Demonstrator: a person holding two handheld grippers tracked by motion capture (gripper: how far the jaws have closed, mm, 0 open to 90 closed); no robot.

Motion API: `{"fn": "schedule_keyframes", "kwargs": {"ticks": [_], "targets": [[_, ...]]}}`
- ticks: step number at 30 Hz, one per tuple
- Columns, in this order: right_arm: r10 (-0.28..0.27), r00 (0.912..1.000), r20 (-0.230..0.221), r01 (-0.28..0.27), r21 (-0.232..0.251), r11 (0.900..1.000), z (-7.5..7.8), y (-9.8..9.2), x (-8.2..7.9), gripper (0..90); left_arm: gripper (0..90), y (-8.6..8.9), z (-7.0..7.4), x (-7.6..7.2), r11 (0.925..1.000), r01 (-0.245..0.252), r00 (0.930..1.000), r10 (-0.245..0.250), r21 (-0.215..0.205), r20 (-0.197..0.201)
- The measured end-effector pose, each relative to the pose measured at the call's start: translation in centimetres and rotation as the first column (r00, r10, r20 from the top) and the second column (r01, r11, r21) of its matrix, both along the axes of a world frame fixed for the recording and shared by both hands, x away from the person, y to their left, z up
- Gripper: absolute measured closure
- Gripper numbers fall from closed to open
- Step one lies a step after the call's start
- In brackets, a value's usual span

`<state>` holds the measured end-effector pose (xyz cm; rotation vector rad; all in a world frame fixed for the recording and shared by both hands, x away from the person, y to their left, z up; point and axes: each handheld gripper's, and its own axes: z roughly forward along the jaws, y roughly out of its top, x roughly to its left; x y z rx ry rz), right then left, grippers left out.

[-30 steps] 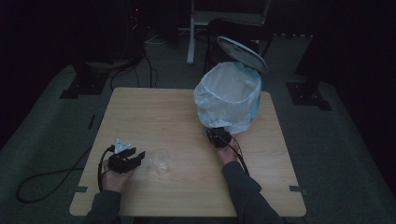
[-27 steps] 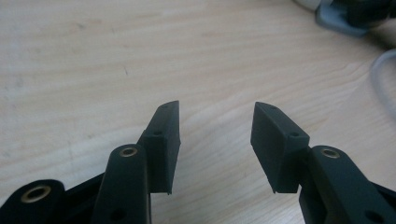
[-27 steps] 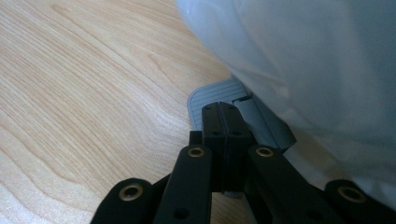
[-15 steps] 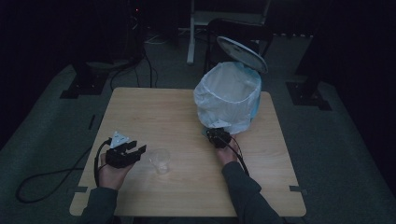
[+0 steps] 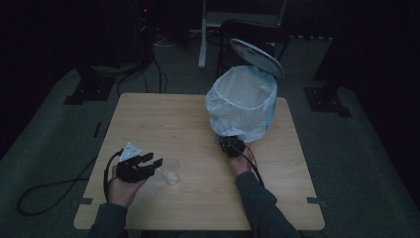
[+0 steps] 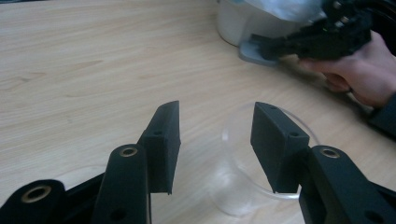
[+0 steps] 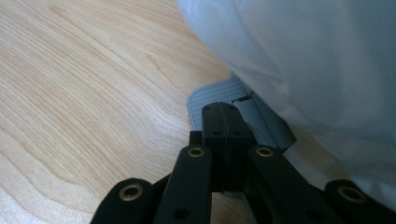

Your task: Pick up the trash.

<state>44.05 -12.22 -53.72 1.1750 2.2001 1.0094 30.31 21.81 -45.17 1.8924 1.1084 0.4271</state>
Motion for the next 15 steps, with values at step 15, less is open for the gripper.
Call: {"fn": "schedule_keyframes", "kwargs": {"ticks": [15], "targets": [[0.002,1.0000,-0.008,-0.002,0.006,1.000,0.0,-0.1,0.1,90.0,54.2,-0.4,-1.5,-0.6,0.9991,0.031,0.9965,-0.029,0.030,-0.079]]}}
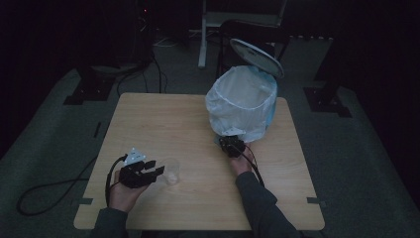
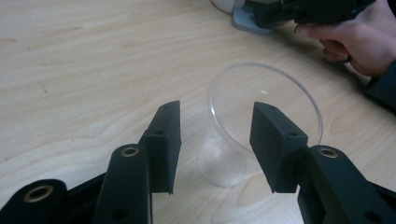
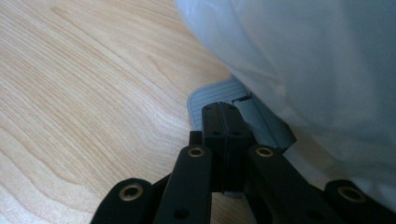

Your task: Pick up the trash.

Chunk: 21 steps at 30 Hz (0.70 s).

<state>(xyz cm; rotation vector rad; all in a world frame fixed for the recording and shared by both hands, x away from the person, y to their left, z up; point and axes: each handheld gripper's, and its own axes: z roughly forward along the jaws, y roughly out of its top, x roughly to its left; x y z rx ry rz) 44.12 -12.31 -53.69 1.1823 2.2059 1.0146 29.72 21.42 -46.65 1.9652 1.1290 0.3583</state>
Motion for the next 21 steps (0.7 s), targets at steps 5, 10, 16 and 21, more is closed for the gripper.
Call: {"fn": "schedule_keyframes", "kwargs": {"ticks": [5,10,16,21], "targets": [[0.000,1.0000,0.000,0.000,0.000,1.000,0.0,0.0,0.0,90.0,58.7,0.2,-0.3,-0.4,1.0000,0.007,0.9998,-0.007,-0.001,-0.019],[0.000,1.0000,0.001,0.000,-0.002,1.000,0.0,0.0,0.0,90.0,74.1,0.1,-0.5,-1.3,0.9994,0.011,0.9997,-0.010,0.033,-0.023],[0.002,1.0000,0.002,-0.002,-0.003,1.000,0.0,0.0,0.0,90.0,84.5,-0.1,-1.3,-2.3,0.9975,0.030,0.9989,-0.027,0.064,-0.038],[0.002,1.0000,0.001,-0.002,-0.005,1.000,0.0,0.1,0.0,90.0,86.6,-0.4,-2.2,-3.1,0.9928,0.062,0.9969,-0.057,0.102,-0.054]]}}
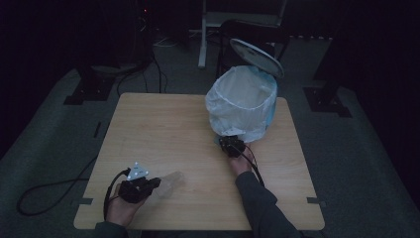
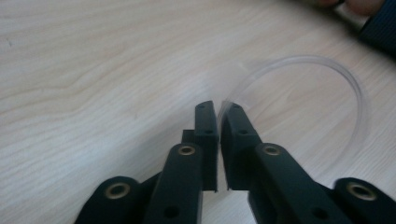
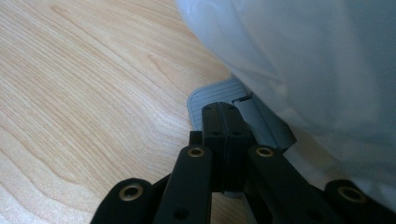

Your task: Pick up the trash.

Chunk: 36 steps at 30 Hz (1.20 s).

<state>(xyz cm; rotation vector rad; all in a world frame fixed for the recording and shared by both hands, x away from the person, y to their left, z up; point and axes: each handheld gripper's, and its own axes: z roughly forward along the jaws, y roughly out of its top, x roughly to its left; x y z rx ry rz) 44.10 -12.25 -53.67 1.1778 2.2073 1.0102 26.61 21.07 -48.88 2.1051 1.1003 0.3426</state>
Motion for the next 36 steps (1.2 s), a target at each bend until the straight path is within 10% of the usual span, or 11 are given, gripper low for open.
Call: {"fn": "schedule_keyframes", "kwargs": {"ticks": [10,36], "targets": [[0.000,1.0000,0.000,0.000,-0.001,1.000,0.0,0.0,0.0,90.0,87.3,-0.3,-0.4,1.0,0.9996,-0.005,0.9995,0.006,-0.029,0.032],[0.001,1.0000,0.008,-0.001,0.010,1.000,-0.1,-0.1,-0.1,90.0,87.3,-0.9,3.9,3.6,0.9975,-0.042,0.9823,0.052,-0.057,0.180]]}}
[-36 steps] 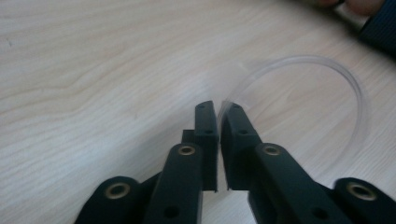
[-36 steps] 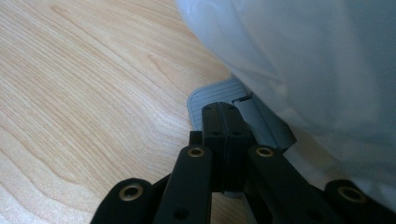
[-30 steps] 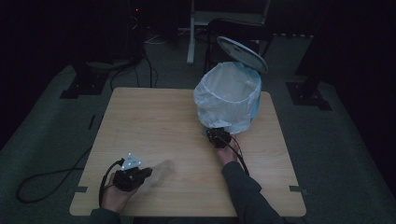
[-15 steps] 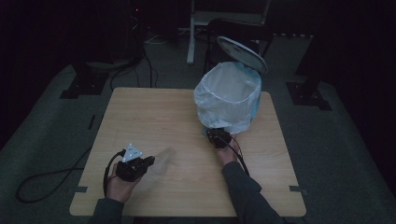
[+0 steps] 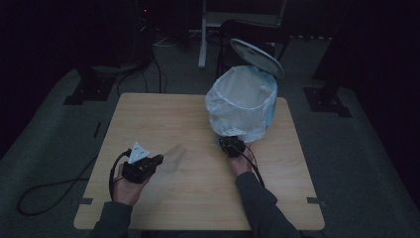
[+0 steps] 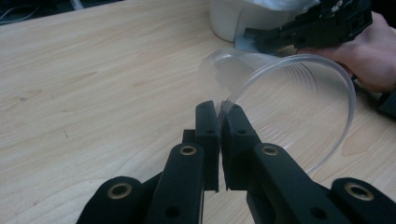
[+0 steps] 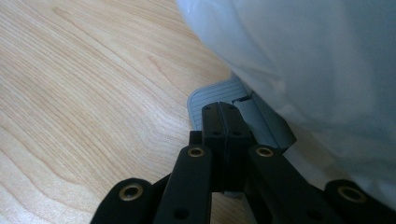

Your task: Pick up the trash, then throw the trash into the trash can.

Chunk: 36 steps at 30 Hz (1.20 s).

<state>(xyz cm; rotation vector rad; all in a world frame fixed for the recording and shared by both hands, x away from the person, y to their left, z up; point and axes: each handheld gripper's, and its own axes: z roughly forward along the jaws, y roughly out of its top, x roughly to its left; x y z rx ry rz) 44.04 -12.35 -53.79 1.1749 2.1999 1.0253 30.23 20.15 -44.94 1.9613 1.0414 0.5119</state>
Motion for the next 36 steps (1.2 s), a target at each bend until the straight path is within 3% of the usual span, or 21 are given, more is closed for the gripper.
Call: {"fn": "schedule_keyframes", "kwargs": {"ticks": [29,36], "targets": [[-0.002,1.0000,0.007,0.002,0.008,1.000,-0.1,-0.1,-0.1,90.0,87.2,0.2,2.3,2.1,0.9992,-0.019,0.9982,0.021,-0.036,0.056],[-0.002,1.0000,0.009,0.002,0.008,1.000,-0.1,-0.1,-0.1,90.0,87.2,0.1,3.0,2.7,0.9996,-0.012,0.9975,0.014,-0.026,0.070]]}}
